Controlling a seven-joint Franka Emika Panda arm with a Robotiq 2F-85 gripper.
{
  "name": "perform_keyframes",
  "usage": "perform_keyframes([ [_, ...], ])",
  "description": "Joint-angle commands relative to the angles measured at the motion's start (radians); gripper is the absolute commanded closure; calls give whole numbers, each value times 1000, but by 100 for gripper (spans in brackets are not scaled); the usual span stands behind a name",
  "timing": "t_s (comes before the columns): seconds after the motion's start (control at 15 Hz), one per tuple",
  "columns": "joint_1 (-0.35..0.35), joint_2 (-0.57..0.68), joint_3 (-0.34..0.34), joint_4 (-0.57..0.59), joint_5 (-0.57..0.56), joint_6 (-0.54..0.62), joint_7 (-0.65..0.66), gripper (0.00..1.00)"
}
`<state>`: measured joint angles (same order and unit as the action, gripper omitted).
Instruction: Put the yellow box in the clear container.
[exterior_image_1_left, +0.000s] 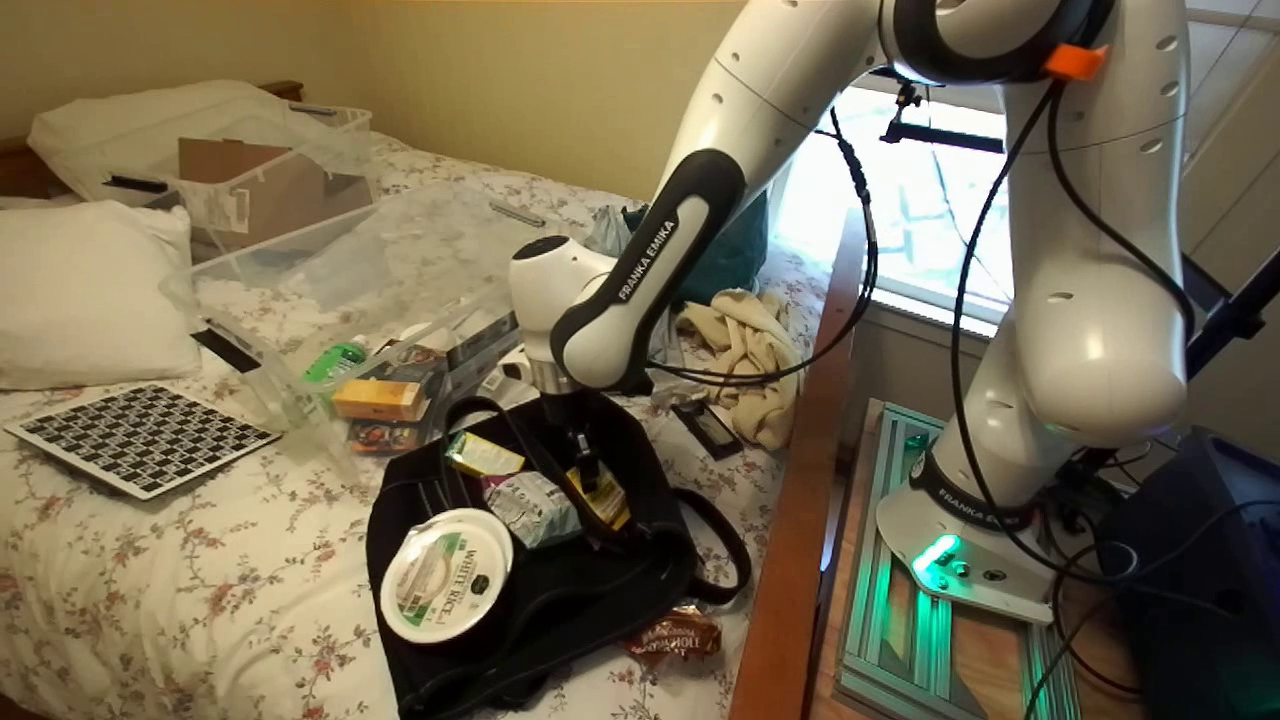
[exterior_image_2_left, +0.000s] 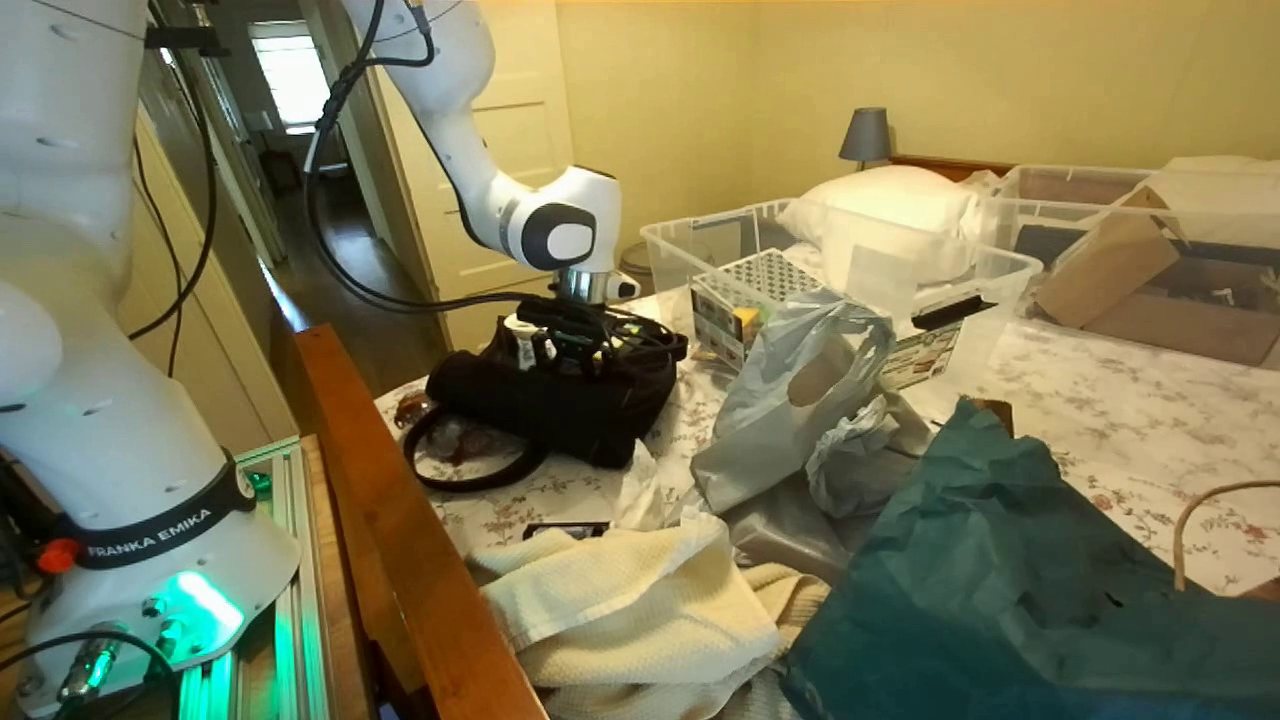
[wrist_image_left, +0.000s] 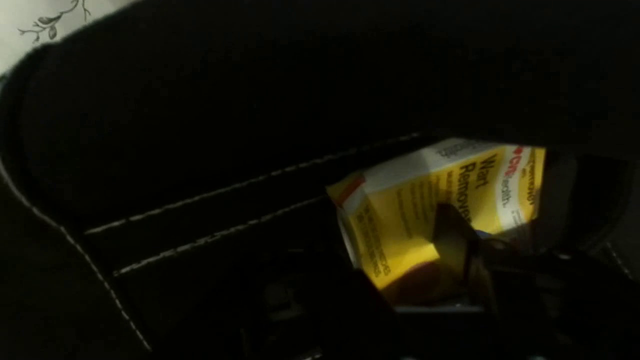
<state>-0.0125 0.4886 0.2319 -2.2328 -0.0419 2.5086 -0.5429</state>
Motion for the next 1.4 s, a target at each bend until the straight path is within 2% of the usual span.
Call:
perform_keyframes([
  [0.0, -37, 18, 34, 19, 41, -22, -73, 78],
  [0.2, -49, 10, 43, 15, 58, -26, -103, 98],
  [0.27, -50, 8, 43, 13, 61, -27, -109, 100],
  [0.73, -55, -53, 37, -34, 89, -32, -104, 99],
  [1.13, -65, -214, 2, -164, 129, -7, -26, 99],
  [1.33, -75, -289, -13, -215, 195, 10, 12, 99],
])
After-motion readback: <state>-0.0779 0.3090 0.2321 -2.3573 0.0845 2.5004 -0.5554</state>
